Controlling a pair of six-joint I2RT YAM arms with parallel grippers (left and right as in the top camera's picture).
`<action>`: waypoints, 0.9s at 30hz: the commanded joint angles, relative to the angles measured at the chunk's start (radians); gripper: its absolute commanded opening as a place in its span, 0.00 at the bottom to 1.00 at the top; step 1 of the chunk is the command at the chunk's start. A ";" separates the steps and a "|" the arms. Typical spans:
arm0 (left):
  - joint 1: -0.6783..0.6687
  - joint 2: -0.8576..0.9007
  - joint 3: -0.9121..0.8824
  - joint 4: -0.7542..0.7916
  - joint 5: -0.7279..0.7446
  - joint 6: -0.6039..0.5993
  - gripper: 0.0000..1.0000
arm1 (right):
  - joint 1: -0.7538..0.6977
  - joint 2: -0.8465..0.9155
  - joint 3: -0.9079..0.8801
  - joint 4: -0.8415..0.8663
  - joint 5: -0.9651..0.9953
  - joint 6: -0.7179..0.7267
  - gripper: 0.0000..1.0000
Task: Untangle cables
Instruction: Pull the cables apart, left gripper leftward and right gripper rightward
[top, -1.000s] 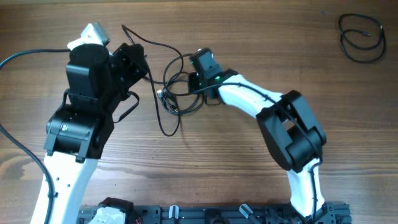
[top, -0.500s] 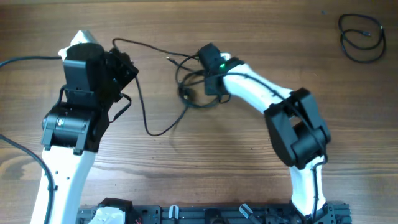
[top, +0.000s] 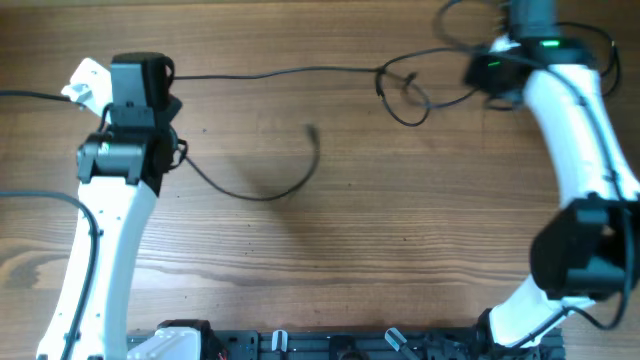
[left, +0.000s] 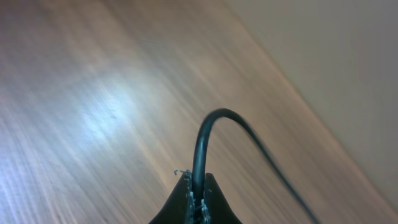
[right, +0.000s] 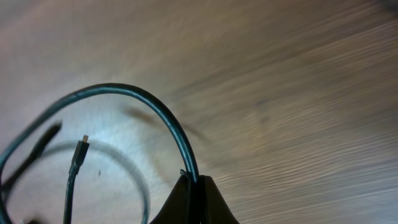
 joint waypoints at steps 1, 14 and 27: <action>0.079 0.051 0.005 0.003 -0.067 0.012 0.04 | -0.079 -0.056 0.022 -0.010 -0.129 -0.050 0.04; 0.115 0.069 0.005 0.095 -0.077 0.166 0.04 | -0.206 -0.096 0.024 -0.027 -0.003 -0.127 0.04; 0.202 0.088 0.005 0.207 -0.084 0.170 0.04 | -0.420 -0.097 0.024 -0.059 -0.116 -0.098 0.04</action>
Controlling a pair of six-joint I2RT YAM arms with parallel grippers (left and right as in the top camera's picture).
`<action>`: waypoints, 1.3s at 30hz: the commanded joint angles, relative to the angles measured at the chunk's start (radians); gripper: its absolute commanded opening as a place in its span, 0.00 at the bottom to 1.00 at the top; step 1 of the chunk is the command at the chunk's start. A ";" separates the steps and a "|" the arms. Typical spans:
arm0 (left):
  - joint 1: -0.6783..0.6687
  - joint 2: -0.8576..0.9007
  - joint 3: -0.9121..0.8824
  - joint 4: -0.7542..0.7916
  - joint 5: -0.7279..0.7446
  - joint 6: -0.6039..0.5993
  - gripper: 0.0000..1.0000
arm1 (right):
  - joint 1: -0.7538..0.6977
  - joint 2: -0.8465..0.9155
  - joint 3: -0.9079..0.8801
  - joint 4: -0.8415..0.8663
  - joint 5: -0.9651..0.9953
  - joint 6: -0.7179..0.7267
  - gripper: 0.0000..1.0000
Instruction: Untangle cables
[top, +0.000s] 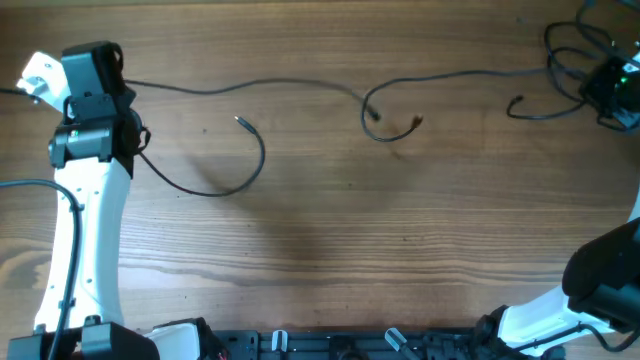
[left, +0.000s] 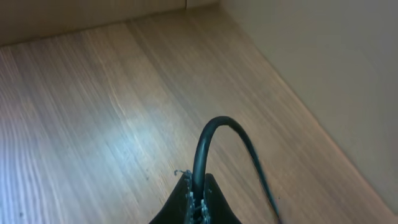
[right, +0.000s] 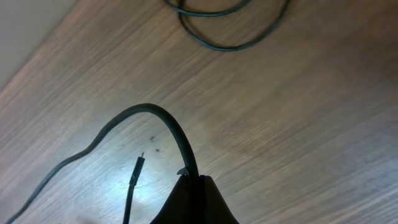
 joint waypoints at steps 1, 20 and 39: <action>0.029 0.009 0.005 0.045 -0.035 0.038 0.04 | -0.021 -0.030 0.019 0.000 -0.015 0.006 0.04; 0.150 0.039 0.005 0.066 0.119 0.042 0.04 | -0.258 -0.030 0.021 0.015 -0.044 0.109 0.04; -0.046 0.080 0.005 0.082 0.411 0.094 0.04 | -0.370 -0.055 0.183 -0.073 0.386 0.140 0.04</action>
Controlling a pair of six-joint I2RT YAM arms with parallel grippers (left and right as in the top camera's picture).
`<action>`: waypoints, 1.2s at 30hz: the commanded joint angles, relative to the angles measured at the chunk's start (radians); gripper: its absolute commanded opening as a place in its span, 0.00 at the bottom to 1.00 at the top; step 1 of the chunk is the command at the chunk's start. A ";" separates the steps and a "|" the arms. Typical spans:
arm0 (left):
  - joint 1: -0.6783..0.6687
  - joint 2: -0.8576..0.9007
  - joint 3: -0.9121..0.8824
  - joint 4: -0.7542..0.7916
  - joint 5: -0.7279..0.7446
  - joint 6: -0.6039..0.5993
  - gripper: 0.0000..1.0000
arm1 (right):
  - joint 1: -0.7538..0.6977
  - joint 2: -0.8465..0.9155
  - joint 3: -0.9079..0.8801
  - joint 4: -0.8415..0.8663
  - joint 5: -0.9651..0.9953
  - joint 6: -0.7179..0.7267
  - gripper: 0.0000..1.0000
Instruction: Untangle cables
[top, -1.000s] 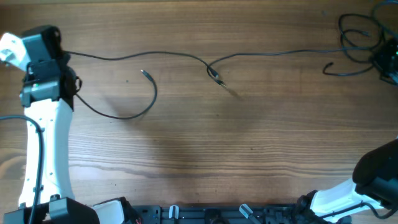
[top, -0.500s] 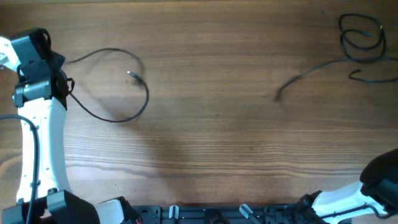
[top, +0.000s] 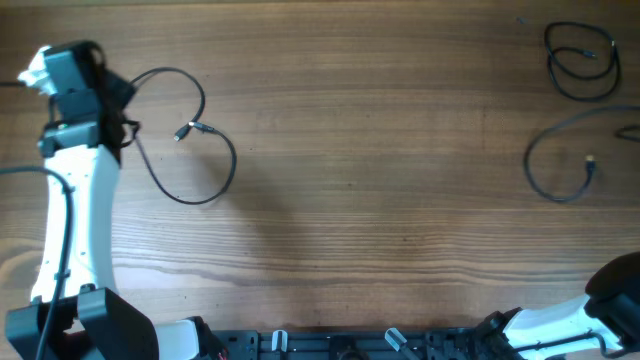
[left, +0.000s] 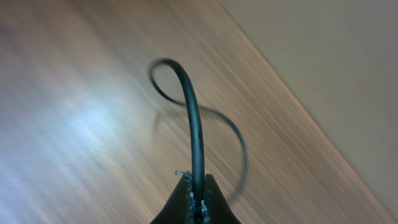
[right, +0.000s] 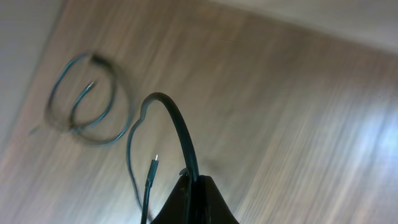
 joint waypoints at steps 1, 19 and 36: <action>-0.126 -0.001 0.005 0.013 0.073 0.028 0.04 | 0.000 -0.044 0.034 0.002 0.259 0.048 0.04; -0.534 -0.039 0.005 0.364 0.256 0.023 0.04 | 0.003 0.049 0.008 -0.071 0.017 -0.043 1.00; -0.621 -0.049 0.005 0.369 0.481 -0.269 0.04 | 0.271 0.039 0.010 -0.132 -0.529 -0.253 1.00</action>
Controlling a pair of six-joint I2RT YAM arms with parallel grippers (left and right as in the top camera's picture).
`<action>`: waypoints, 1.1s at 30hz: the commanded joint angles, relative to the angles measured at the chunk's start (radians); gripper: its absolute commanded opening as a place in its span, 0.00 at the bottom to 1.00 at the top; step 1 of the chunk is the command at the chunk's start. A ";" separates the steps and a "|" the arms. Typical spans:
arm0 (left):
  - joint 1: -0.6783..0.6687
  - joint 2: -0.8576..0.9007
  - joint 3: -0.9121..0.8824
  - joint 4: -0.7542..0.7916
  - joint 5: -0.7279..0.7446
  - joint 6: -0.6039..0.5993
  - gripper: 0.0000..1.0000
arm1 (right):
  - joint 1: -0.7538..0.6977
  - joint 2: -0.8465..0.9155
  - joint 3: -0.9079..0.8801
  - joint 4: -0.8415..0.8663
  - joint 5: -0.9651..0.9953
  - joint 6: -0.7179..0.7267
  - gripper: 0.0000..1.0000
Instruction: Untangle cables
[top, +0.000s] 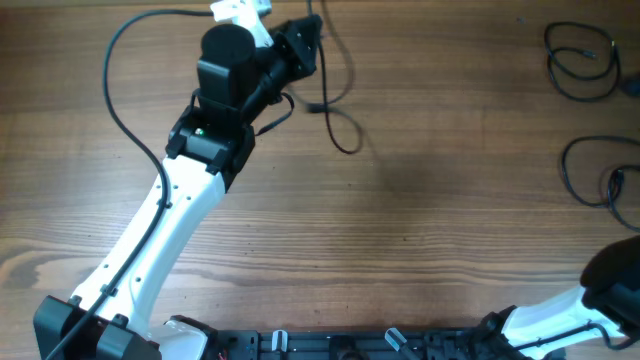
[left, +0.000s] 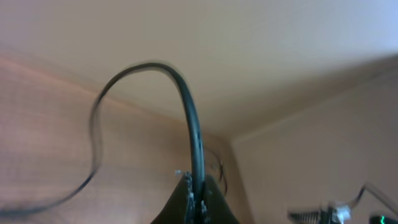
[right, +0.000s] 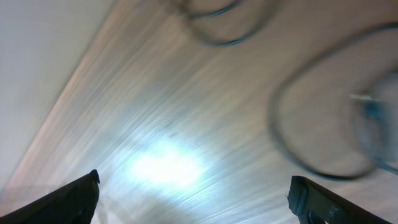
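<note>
My left gripper hangs over the table's far edge near the middle, shut on a thin black cable whose free end curls down onto the wood. The left wrist view shows that cable arching up out of the shut left gripper. A second black cable lies in a loop at the right edge. My right gripper is open with nothing between its fingers, and the looped cable lies on the wood ahead of it. In the overhead view the right gripper is out of frame.
A coiled black cable lies at the far right corner, also seen blurred as a coil in the right wrist view. The left arm slants across the left half of the table. The right arm's base sits at the lower right.
My left gripper, still shut on its cable, has moved from the far left edge to the far middle of the table. My right gripper has opened and let its cable go; it lies looped at the right edge.
Both grippers were shut on cables that crossed in a tangle at the far middle-right. Then the arms stood further apart with the cables still meeting in the middle. Then the cables lay separate, one left, one right. Now the right one is released and the left one is held mid-table.
</note>
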 joint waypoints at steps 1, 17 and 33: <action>-0.040 -0.006 0.003 -0.166 0.049 -0.056 0.04 | 0.119 -0.007 0.004 -0.003 -0.075 -0.046 1.00; -0.050 0.003 0.003 -0.723 -0.108 0.112 1.00 | 0.490 -0.004 -0.007 0.080 -0.018 0.076 1.00; 0.292 -0.069 0.003 -0.713 -0.052 0.074 1.00 | 0.802 0.204 -0.010 0.154 0.095 -0.104 0.85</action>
